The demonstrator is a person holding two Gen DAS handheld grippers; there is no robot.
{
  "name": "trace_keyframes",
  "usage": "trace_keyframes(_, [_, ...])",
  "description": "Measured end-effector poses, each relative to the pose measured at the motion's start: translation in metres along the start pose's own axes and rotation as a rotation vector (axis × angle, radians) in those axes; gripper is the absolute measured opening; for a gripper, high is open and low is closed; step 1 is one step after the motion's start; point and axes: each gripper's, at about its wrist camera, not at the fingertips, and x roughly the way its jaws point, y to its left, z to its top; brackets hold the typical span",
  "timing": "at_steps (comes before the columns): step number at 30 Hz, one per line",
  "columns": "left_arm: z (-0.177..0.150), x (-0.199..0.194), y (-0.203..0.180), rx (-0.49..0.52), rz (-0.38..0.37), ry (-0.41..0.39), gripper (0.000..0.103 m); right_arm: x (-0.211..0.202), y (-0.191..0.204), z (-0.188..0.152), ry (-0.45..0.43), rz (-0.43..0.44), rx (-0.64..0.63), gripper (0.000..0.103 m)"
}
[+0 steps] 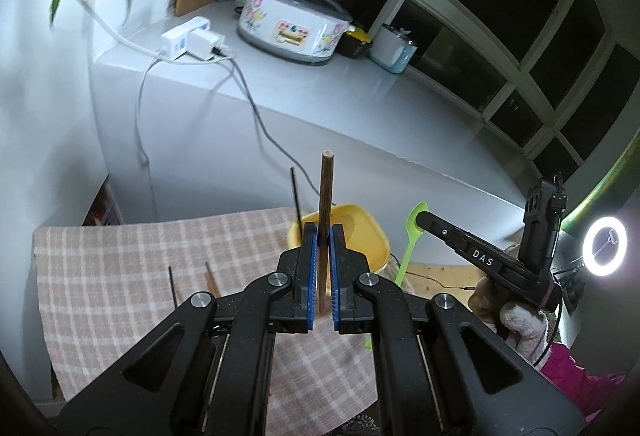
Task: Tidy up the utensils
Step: 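Lift the wooden chopstick with the left tool while the right tool lifts the green spoon toward the container, then open the left tool to drop the wooden chopstick while the right tool releases the green spoon into the container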
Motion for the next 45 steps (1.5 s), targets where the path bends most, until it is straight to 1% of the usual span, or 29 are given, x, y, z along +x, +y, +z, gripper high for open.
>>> trace_keyframes(6, [0.016, 0.013, -0.016, 0.035, -0.014, -0.010, 0.004, -0.004, -0.008, 0.020, -0.059, -0.043, -0.008, 0.001])
trace_keyframes(9, [0.020, 0.025, -0.021, 0.050, -0.003, -0.006, 0.004, 0.001, -0.014, 0.031, -0.079, -0.063, 0.000, 0.001])
trace_keyframes(14, [0.023, 0.049, -0.018, 0.039, 0.009, 0.024, 0.004, 0.011, -0.019, 0.045, -0.107, -0.092, 0.006, 0.001])
trace_keyframes(19, [0.021, 0.069, -0.017, 0.037, 0.022, 0.057, 0.004, 0.027, -0.016, 0.050, -0.132, -0.149, -0.047, 0.001])
trace_keyframes(24, [0.016, 0.086, -0.020, 0.043, 0.031, 0.085, 0.004, 0.053, -0.016, 0.043, -0.116, -0.193, -0.092, 0.001])
trace_keyframes(29, [0.011, 0.107, -0.025, 0.059, 0.044, 0.117, 0.004, 0.070, -0.014, 0.033, -0.089, -0.200, -0.127, 0.001])
trace_keyframes(32, [0.006, 0.119, -0.027, 0.063, 0.048, 0.139, 0.004, 0.075, -0.013, 0.028, -0.070, -0.195, -0.136, 0.001])
trace_keyframes(35, [0.000, 0.129, -0.028, 0.070, 0.057, 0.155, 0.004, 0.079, -0.013, 0.023, -0.032, -0.171, -0.138, 0.001])
trace_keyframes(45, [-0.019, 0.149, -0.018, 0.053, 0.086, 0.207, 0.004, 0.085, -0.018, 0.011, 0.081, -0.130, -0.129, 0.001])
